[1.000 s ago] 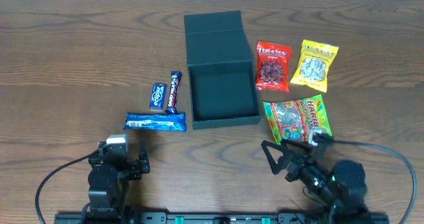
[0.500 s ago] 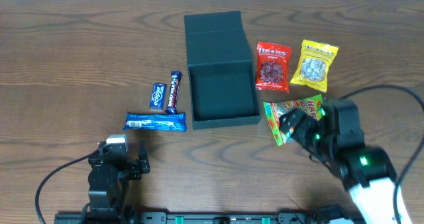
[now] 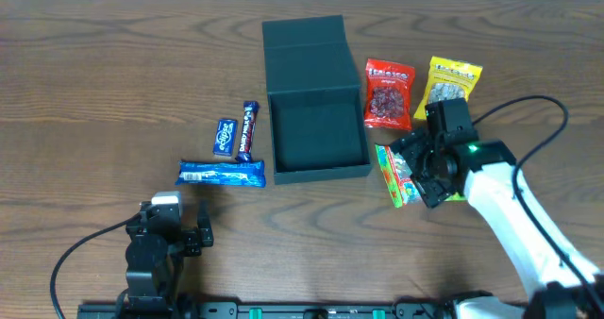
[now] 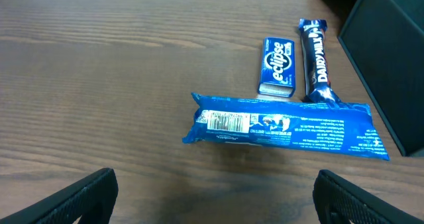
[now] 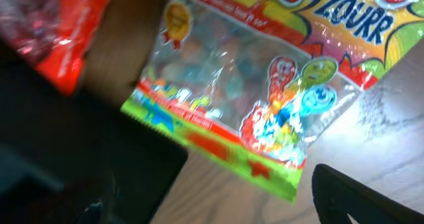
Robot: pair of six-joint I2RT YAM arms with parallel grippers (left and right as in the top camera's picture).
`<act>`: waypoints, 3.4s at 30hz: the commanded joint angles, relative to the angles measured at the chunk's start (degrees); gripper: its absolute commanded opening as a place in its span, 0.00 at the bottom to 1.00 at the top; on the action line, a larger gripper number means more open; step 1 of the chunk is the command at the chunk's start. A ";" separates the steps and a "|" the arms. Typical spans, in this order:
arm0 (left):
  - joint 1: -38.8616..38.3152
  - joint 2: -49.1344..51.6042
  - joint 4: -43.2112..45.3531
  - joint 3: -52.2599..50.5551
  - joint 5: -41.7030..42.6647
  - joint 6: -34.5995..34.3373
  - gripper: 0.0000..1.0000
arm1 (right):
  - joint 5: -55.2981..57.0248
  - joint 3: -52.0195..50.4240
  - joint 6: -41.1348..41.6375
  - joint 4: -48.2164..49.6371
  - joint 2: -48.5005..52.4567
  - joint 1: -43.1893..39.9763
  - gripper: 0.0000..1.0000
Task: Pack container
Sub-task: 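Move right gripper to the Haribo Worms bag and grasp it, then lift the Haribo bag and lower it into the green box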
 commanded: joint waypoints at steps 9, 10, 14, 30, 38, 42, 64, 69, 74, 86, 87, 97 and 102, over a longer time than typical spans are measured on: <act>-0.17 -0.04 0.15 -0.61 -0.59 0.61 0.95 | -0.42 1.01 1.51 5.18 12.11 -3.23 0.92; -0.17 -0.04 0.15 -0.61 -0.59 0.63 0.95 | -0.70 1.01 1.49 5.55 12.94 -3.34 0.92; -0.17 -0.04 0.15 -0.61 -0.59 0.63 0.95 | -2.27 1.01 0.57 7.61 16.39 -3.85 0.81; -0.17 -0.04 0.15 -0.61 -0.59 0.63 0.95 | -4.28 1.01 -0.74 5.60 21.33 -3.93 0.02; -0.17 -0.04 0.15 -0.61 -0.59 0.61 0.95 | -4.52 1.38 -4.07 -1.95 17.29 -3.91 0.01; -0.17 -0.04 0.15 -0.61 -0.59 0.61 0.95 | -3.58 3.37 -10.38 -5.33 9.42 -3.91 0.01; -0.17 -0.04 0.15 -0.61 -0.59 0.63 0.95 | -4.02 17.42 -73.07 6.54 -8.94 27.85 0.02; -0.17 -0.04 0.15 -0.61 -0.59 0.63 0.95 | 2.51 17.42 -79.25 10.36 -5.53 32.30 0.01; -0.17 -0.04 0.15 -0.61 -0.59 0.61 0.95 | 5.22 17.44 -81.66 11.98 0.94 32.20 0.01; -0.17 -0.04 0.15 -0.61 -0.59 0.63 0.95 | 15.87 17.42 -67.10 16.94 14.69 30.77 0.01; -0.17 -0.04 0.15 -0.61 -0.59 0.63 0.95 | 15.76 17.42 -66.07 16.79 14.84 30.58 0.01; -0.17 -0.04 0.15 -0.61 -0.59 0.63 0.95 | 10.73 17.42 -62.31 16.90 15.15 30.29 0.02; -0.17 -0.04 0.15 -0.61 -0.59 0.63 0.95 | 11.02 17.42 -62.31 16.41 15.15 30.29 0.02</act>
